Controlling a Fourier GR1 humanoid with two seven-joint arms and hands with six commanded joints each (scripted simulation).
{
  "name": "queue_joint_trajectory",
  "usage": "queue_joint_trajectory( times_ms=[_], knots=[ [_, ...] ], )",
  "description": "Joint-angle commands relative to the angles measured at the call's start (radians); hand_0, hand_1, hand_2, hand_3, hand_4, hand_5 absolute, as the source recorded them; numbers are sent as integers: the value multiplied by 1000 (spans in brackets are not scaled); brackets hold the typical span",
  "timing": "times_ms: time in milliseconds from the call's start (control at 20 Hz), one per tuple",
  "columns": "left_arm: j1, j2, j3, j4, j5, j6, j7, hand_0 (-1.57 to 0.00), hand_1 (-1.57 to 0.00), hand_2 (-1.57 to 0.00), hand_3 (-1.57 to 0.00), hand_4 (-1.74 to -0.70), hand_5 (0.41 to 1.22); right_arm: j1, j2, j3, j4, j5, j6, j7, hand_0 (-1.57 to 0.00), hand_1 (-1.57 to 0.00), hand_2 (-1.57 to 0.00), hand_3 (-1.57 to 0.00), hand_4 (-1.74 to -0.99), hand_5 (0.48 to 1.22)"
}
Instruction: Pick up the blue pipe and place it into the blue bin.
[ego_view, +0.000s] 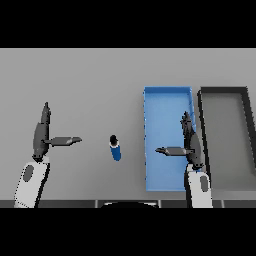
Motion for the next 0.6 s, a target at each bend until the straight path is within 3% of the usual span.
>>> queue_joint_trajectory(
  times_ms=[0,250,350,450,550],
  knots=[
    [3,0,0,-3,0,1,-6,1,1,1,1,-1074,591,3,0,1,-2,0,0,-2,1,1,1,1,-1225,617],
    [19,1,-5,-23,-2,6,-10,1,1,1,1,-1074,591,37,4,16,-23,7,5,-12,1,1,1,1,-1225,617],
    [32,142,-52,-42,16,-224,-74,1,1,1,1,-1073,590,91,-74,72,-84,90,48,-100,1,1,1,1,-1224,618],
    [37,190,-66,-44,28,-310,-90,1,1,1,1,-1076,587,118,-98,101,-126,123,63,-95,1,1,1,1,-1225,620],
    [33,205,-70,-38,31,-343,-100,1,1,1,1,-1078,591,132,-109,116,-144,153,59,-70,1,1,1,1,-1215,618]
  ],
)
